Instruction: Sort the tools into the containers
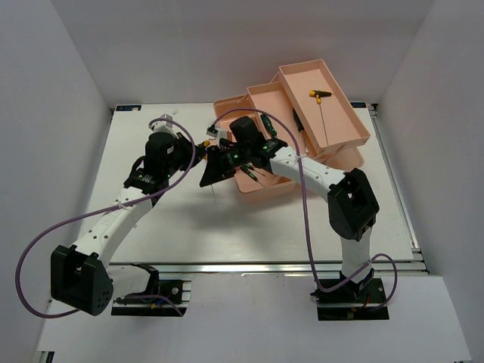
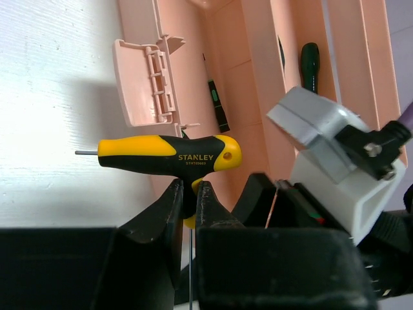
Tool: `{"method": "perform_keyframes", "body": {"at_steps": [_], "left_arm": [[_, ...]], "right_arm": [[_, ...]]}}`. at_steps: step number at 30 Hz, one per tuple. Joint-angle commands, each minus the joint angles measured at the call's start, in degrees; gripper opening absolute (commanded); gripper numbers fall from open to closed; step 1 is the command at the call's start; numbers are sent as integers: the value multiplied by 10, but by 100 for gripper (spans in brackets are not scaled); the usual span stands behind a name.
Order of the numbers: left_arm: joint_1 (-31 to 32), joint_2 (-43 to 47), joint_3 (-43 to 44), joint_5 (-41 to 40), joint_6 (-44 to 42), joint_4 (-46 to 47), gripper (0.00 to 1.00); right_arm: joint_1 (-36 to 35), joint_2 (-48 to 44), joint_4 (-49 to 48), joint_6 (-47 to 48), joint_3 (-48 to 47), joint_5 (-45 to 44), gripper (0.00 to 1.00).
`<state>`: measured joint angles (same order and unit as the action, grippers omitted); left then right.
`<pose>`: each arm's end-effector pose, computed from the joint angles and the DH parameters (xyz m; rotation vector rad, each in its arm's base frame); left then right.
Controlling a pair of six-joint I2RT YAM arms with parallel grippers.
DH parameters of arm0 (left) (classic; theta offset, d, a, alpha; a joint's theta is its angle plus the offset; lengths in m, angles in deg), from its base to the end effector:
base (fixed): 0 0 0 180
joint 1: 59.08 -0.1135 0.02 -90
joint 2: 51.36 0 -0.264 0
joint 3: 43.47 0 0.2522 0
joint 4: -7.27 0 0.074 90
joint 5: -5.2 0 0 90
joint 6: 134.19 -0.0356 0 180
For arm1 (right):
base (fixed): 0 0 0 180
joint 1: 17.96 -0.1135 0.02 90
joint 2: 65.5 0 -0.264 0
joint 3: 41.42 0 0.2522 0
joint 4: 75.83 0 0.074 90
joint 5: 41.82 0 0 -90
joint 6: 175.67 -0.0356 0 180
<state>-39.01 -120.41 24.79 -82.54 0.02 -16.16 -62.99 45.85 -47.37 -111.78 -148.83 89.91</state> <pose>0.2604 -0.0966 0.3116 -0.4080 2.0346 -0.7485 0.3031 0.3370 0.2882 -0.8564 2.1972 1.4537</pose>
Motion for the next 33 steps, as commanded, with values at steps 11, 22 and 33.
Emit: {"method": "perform_keyframes", "body": {"at_steps": [11, 22, 33], "left_arm": [[1, 37, 37, -11, 7, 42, 57], [0, 88, 51, -65, -23, 32, 74], [0, 103, -33, -45, -14, 42, 74]], "right_arm": [[40, -87, -69, 0, 36, -111, 0], [228, -131, 60, 248, -158, -227, 0], [318, -13, 130, 487, -265, -435, 0]]}}
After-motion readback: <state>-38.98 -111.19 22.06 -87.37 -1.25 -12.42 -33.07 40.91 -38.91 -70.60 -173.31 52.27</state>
